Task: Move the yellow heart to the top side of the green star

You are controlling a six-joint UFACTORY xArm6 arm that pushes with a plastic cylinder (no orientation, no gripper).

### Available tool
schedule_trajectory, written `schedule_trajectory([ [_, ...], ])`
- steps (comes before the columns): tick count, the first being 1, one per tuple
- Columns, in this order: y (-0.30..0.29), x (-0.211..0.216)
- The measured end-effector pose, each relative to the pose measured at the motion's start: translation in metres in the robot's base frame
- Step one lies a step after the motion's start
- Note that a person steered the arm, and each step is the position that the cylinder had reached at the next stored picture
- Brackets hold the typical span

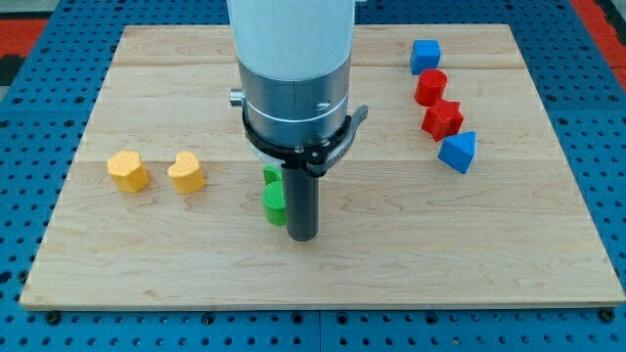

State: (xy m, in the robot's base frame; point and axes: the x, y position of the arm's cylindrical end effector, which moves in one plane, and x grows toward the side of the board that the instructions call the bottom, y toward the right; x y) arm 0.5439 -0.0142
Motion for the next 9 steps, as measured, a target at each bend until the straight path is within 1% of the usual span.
schedule_trajectory([
  [1, -0.002, 0.003],
  [2, -0.069, 0.013],
  [3, -0.138, -0.001],
  [4, -0.132, -0.049],
  [5, -0.143, -0.079],
  [6, -0.126, -0.087],
  [7, -0.106, -0.111],
  [8, -0.091, -0.109],
  [9, -0.093, -0.088],
])
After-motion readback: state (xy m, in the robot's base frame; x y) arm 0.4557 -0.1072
